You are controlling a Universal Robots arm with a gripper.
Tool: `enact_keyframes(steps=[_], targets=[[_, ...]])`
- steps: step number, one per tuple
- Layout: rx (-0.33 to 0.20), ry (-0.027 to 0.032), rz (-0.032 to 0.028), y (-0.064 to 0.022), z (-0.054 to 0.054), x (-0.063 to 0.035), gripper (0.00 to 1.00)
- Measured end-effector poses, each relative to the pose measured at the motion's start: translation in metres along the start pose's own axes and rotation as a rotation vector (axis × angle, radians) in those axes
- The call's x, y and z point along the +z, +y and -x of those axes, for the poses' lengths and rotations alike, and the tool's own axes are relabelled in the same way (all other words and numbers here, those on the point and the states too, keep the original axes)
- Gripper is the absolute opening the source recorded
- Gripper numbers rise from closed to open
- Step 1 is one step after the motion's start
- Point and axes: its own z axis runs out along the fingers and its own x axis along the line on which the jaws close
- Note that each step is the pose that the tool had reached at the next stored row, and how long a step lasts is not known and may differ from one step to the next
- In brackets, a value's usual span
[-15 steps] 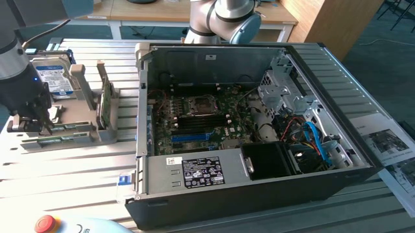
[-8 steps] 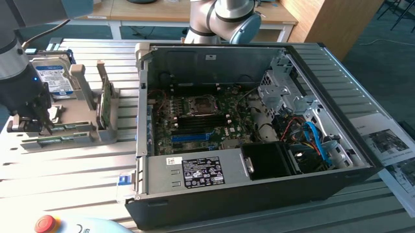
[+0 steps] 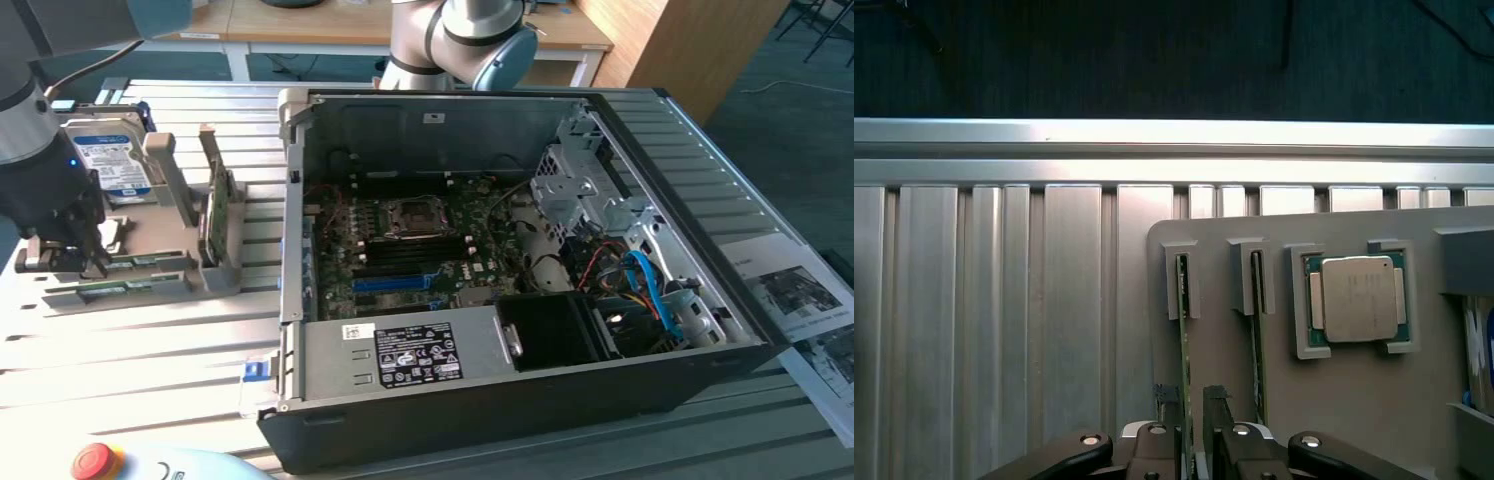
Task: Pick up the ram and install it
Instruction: 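Pick up the ram and move it above insertion slot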
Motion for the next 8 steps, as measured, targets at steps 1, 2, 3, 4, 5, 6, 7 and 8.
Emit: enact_keyframes(steps=[1,2,3,4,5,6,7,8], targets=[[-0.002,0.0001,0.0,0.0,0.0,0.0,0.24],[-0.005,0.0001,0.0,0.0,0.0,0.0001,0.24],[-0.006,0.0002,0.0,0.0,0.0,0.0001,0.24],[-0.006,0.0002,0.0001,0.0,0.0,0.0,0.24],[-0.006,0.0002,0.0001,0.0,0.0,0.0,0.24],[-0.006,0.0002,0.0001,0.0,0.0,0.0001,0.24],[-0.006,0.0001,0.0,-0.0001,0.0,0.0003,0.24],[-0.006,0.0,-0.0002,-0.0001,0.0,0.0009,0.24]])
